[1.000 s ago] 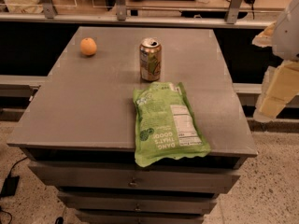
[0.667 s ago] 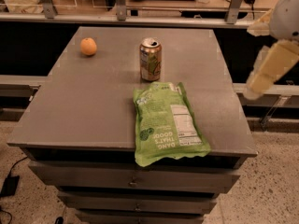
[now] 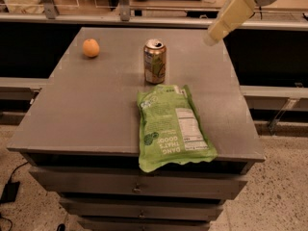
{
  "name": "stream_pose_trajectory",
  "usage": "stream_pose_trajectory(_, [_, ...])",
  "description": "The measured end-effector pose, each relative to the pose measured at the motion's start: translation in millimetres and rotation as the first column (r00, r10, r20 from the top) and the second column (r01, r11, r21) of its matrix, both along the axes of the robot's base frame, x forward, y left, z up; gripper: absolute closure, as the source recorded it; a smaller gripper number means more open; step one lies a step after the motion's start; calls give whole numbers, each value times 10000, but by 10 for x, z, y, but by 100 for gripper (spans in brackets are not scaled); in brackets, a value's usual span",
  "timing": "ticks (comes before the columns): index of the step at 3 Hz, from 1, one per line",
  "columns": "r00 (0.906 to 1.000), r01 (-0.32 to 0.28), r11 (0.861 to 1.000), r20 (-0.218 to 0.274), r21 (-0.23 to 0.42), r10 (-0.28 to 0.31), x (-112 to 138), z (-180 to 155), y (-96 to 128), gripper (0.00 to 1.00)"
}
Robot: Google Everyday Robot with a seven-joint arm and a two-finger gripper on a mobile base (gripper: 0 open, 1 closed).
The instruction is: Pick orange can
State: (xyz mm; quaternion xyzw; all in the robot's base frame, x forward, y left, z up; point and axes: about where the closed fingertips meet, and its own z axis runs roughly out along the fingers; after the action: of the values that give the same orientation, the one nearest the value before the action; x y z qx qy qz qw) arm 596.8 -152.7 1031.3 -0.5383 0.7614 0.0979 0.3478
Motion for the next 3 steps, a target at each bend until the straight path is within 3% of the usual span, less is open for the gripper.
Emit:
stream_pose_trajectory(1, [9912, 278, 9990, 1285, 351, -321, 273, 200, 149, 0])
stream_pose_trajectory(2, [9883, 350, 9983, 1467, 471, -416, 327, 239, 157, 0])
stream_pose_trajectory(3, [9968, 118, 9958, 773, 911, -189, 465, -86, 350, 0])
